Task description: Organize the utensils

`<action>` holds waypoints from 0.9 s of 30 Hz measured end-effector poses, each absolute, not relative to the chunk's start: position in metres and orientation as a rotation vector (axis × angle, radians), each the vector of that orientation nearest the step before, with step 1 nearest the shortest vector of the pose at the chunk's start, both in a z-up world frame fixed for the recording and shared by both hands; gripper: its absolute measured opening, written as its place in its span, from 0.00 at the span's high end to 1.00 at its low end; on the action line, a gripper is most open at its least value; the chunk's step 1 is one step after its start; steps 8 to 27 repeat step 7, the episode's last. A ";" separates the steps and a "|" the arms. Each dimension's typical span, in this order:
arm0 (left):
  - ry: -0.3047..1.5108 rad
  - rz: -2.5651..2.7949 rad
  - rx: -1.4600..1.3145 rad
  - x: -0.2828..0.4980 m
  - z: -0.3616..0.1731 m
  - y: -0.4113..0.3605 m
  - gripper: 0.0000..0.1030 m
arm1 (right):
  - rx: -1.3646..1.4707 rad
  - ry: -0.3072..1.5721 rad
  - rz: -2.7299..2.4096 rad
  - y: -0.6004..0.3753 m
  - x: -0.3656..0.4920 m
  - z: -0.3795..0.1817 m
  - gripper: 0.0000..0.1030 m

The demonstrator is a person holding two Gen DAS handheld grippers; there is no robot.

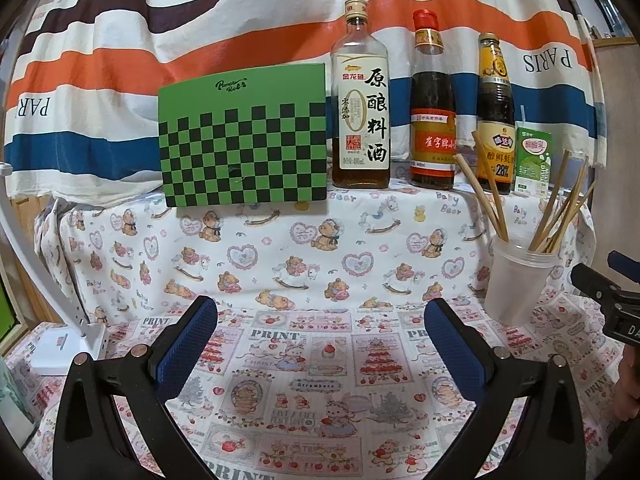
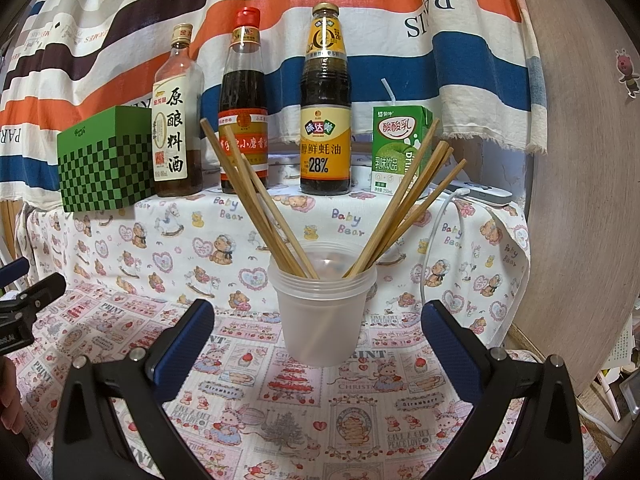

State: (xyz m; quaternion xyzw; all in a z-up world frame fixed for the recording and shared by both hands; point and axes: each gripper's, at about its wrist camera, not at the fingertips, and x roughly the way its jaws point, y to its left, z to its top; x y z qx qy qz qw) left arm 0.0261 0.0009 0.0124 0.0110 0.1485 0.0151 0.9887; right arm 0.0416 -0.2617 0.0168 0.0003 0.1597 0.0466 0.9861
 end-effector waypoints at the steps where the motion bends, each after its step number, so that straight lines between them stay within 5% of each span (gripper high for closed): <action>1: 0.299 0.029 0.023 0.026 0.012 0.000 0.00 | 0.001 0.321 0.094 -0.262 0.042 0.017 0.00; 27: 0.307 0.035 0.018 0.027 0.012 -0.001 0.00 | 0.000 0.321 0.095 -0.262 0.042 0.017 0.00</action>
